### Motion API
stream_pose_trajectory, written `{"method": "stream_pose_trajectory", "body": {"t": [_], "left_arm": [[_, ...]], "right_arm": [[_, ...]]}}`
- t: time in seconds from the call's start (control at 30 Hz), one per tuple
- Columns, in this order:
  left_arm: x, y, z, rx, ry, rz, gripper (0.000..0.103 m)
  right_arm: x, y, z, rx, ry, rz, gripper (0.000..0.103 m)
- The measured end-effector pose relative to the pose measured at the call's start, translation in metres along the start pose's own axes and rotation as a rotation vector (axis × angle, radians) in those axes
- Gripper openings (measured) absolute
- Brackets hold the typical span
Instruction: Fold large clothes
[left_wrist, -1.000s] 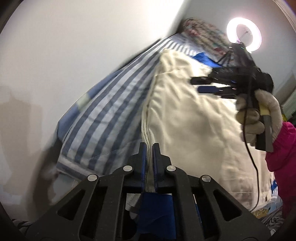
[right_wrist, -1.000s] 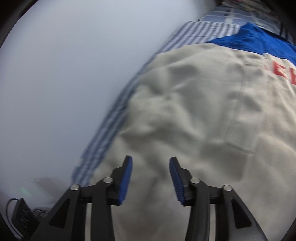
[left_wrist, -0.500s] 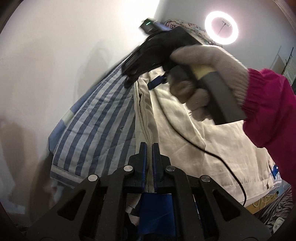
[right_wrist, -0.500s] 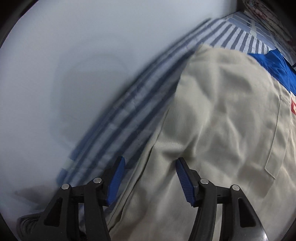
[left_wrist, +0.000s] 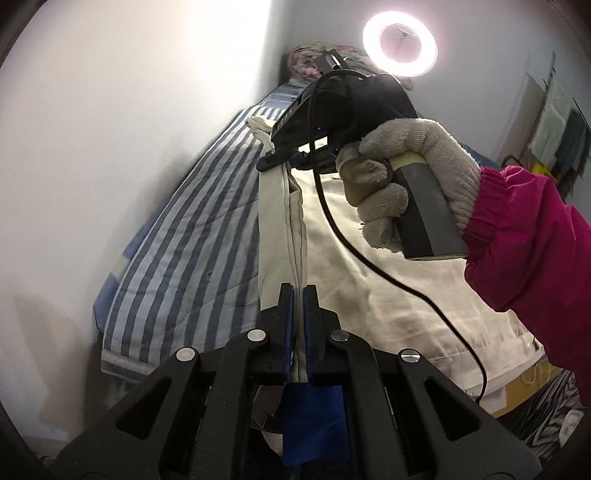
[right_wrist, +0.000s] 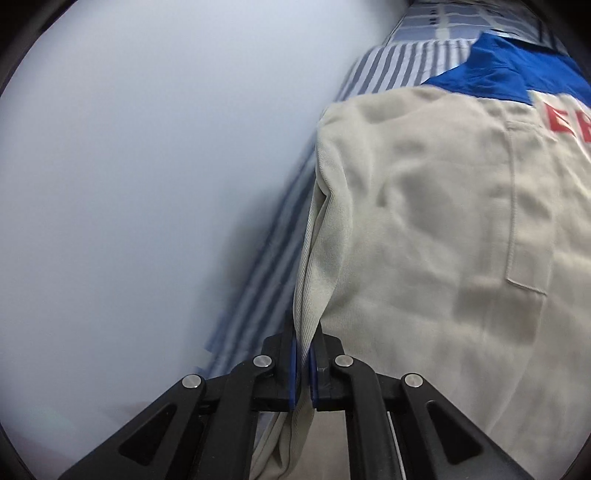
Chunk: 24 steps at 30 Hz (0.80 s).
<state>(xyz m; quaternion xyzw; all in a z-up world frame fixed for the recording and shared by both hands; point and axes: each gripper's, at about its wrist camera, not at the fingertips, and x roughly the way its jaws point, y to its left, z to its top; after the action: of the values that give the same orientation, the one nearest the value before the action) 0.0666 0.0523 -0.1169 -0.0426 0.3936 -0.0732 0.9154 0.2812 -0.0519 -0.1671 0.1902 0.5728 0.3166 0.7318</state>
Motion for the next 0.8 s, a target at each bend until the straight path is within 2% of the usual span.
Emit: {"method": "stream_pose_trajectory", "body": {"t": [0.07,0.2,0.33,0.37,0.43,0.5,0.63,0.7,0.8], "left_arm": [[-0.002,-0.008,0.001,0.023,-0.001,-0.002,0.003],[-0.007,-0.024,0.003,0.056,0.007,-0.036,0.003],[-0.02,-0.034,0.005,0.029,0.02,-0.14,0.003],[-0.026,-0.038,0.005,0.035,0.015,-0.161,0.003],[-0.034,-0.04,0.005,0.058,0.0,-0.171,0.003],[-0.036,-0.039,0.006,0.075,-0.005,-0.17,0.003],[-0.026,-0.032,0.009,0.056,0.001,-0.141,0.003],[-0.017,-0.026,0.01,0.016,0.025,-0.151,0.003],[-0.001,-0.018,0.01,-0.007,0.058,-0.148,0.003]], "right_arm": [[-0.013,-0.014,0.002,0.028,-0.048,0.057,0.002],[-0.048,-0.051,-0.017,0.125,-0.152,0.173,0.002],[-0.076,-0.1,-0.04,0.244,-0.224,0.205,0.002],[-0.072,-0.111,-0.038,0.267,-0.231,0.208,0.002],[-0.076,-0.139,-0.056,0.351,-0.254,0.218,0.002],[-0.076,-0.152,-0.065,0.415,-0.265,0.21,0.002],[-0.07,-0.176,-0.084,0.495,-0.249,0.115,0.002],[-0.077,-0.186,-0.089,0.514,-0.242,0.11,0.002],[-0.078,-0.175,-0.088,0.472,-0.234,0.082,0.003]]}}
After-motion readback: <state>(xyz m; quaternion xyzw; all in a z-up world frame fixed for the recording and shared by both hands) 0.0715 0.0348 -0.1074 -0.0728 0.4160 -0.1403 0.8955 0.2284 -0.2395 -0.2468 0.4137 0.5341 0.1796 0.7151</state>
